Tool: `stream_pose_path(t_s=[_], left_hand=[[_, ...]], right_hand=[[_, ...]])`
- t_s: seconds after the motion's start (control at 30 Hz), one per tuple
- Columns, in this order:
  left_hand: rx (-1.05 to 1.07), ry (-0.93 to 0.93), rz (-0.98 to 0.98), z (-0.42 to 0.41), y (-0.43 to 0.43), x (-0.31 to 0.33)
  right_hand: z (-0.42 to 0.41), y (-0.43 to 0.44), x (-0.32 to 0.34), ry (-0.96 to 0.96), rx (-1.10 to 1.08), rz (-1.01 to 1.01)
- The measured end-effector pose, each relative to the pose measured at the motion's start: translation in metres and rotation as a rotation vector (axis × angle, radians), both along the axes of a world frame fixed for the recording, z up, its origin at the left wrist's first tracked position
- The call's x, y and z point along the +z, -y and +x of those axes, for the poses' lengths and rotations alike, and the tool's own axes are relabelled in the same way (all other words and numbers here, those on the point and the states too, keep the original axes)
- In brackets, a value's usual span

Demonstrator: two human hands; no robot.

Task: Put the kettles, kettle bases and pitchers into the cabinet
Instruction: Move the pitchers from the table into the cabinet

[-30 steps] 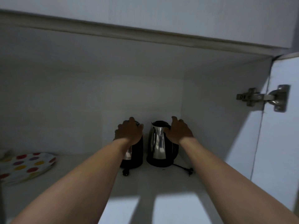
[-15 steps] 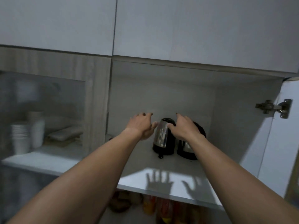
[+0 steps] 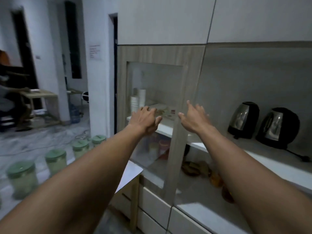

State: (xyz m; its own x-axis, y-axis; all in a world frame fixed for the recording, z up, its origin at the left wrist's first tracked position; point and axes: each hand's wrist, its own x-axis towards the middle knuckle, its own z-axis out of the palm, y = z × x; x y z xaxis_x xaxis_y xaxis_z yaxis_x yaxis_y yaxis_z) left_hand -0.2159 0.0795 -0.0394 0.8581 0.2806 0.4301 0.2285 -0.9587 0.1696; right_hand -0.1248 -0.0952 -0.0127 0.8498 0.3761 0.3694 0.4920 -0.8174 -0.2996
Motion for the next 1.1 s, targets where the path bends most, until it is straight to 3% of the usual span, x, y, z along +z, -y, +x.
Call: stream_pose_path(t_s=[0.7,1.1], left_hand=[[0.656,-0.048,-0.224,-0.361,-0.297,-0.105],[0.955,0.079,-0.509,-0.462,-0.388,-0.216]], right_hand=[[-0.279,-0.386,-0.110,-0.167,0.678,-0.070],[-0.362,-0.520,-0.228,-0.349,0.881,-0.189]])
